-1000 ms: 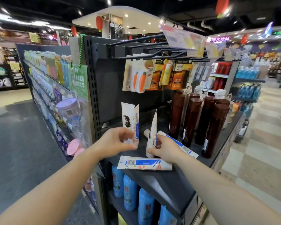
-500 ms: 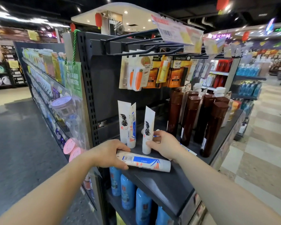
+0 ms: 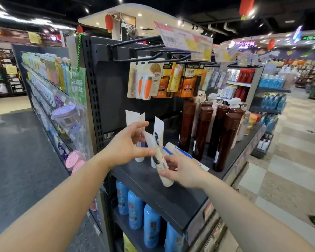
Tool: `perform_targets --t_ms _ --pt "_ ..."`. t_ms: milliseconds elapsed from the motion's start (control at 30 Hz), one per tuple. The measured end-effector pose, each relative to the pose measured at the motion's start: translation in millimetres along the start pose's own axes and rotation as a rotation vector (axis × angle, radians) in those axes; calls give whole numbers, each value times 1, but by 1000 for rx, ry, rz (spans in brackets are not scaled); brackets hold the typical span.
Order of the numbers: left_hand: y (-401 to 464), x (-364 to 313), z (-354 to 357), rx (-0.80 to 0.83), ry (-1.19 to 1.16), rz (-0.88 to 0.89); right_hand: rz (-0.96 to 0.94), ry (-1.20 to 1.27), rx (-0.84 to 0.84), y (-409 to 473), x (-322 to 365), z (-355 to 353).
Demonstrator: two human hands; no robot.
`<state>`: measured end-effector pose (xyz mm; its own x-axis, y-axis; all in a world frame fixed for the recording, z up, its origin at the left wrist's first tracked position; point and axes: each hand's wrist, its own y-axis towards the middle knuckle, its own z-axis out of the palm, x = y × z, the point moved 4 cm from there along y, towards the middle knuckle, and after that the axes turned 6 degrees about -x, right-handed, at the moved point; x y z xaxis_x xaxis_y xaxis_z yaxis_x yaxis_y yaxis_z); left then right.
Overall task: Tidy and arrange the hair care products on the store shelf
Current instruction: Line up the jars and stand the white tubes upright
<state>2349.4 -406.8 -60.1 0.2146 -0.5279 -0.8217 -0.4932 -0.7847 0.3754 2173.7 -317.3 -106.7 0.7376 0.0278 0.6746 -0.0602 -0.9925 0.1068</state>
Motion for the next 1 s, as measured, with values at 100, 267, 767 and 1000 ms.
perform_targets --t_ms 100,267,767,1000 --pt "-8 13 6 8 19 -58 32 119 -41 -2 -10 6" --pt "-27 42 19 28 68 -157 17 71 -76 -5 -13 13" --pt "-38 53 71 8 314 -92 131 -264 -247 -2 -28 -23" --pt "-35 59 76 -41 338 -102 281 -638 -278 -9 -54 -17"
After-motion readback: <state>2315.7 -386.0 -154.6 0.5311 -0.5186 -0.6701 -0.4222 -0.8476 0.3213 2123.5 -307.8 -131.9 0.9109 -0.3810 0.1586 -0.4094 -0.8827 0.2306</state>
